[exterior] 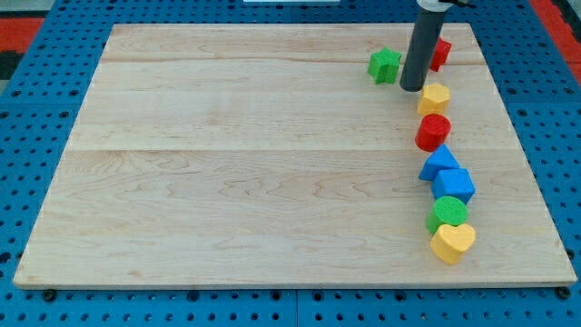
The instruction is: Slide the yellow hexagon closer to red circle
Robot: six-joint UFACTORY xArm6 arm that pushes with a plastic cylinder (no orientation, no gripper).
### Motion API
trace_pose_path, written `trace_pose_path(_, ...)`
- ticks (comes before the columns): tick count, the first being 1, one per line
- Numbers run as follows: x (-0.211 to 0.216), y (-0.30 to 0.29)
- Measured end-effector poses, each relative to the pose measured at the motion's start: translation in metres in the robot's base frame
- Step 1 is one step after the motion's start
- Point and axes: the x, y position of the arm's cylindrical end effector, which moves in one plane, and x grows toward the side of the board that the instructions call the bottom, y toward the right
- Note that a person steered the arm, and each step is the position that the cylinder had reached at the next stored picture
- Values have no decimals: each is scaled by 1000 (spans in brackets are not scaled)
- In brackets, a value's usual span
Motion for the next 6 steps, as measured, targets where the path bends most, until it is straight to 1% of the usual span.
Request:
trace_pose_path(2, 2, 71)
trace_pose_path(3, 20, 74)
trace_pose_path(4, 20, 35)
trace_pose_path(5, 20, -20)
trace_pose_path(6, 29, -16)
